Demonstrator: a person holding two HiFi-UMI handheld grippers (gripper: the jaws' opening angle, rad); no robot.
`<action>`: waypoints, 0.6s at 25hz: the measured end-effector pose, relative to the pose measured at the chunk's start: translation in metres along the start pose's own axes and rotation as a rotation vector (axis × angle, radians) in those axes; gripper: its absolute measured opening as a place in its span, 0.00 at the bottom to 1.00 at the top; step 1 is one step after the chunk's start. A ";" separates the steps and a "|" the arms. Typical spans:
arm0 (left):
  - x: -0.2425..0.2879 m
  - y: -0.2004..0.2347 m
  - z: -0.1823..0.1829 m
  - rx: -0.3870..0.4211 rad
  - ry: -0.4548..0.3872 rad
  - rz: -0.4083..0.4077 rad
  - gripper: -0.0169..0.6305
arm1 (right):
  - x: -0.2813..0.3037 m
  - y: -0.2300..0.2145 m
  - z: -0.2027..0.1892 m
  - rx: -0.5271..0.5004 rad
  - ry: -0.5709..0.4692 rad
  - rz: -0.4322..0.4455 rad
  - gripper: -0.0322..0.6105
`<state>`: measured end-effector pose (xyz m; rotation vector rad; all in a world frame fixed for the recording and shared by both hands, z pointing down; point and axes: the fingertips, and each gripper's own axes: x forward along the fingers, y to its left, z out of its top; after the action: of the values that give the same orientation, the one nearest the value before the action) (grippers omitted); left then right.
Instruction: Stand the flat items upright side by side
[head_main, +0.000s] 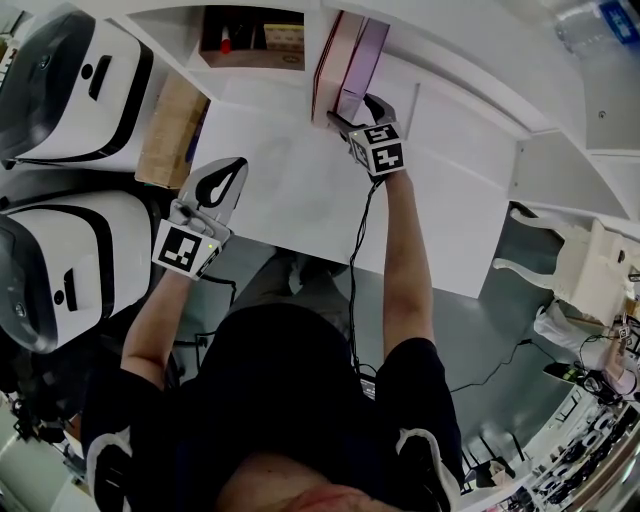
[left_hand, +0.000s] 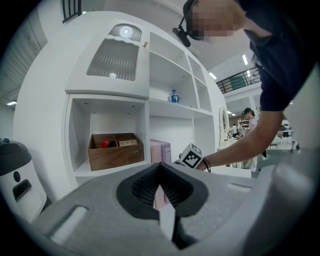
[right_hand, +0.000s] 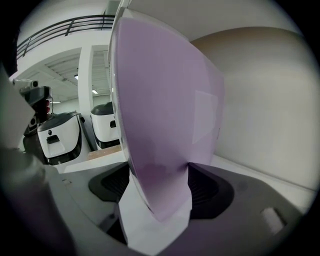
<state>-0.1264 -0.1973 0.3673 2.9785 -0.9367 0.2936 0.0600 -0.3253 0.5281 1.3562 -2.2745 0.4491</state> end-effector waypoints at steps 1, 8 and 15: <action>0.000 0.000 0.000 -0.002 0.001 0.000 0.02 | 0.000 0.000 0.000 -0.005 0.003 0.010 0.63; 0.000 -0.001 -0.001 -0.004 0.003 -0.009 0.03 | -0.004 0.000 -0.004 -0.069 0.011 0.063 0.65; 0.001 -0.002 -0.001 -0.004 0.004 -0.016 0.03 | -0.003 -0.003 0.004 -0.080 0.002 0.163 0.66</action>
<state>-0.1245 -0.1961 0.3687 2.9795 -0.9118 0.2968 0.0629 -0.3258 0.5234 1.1360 -2.3846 0.4068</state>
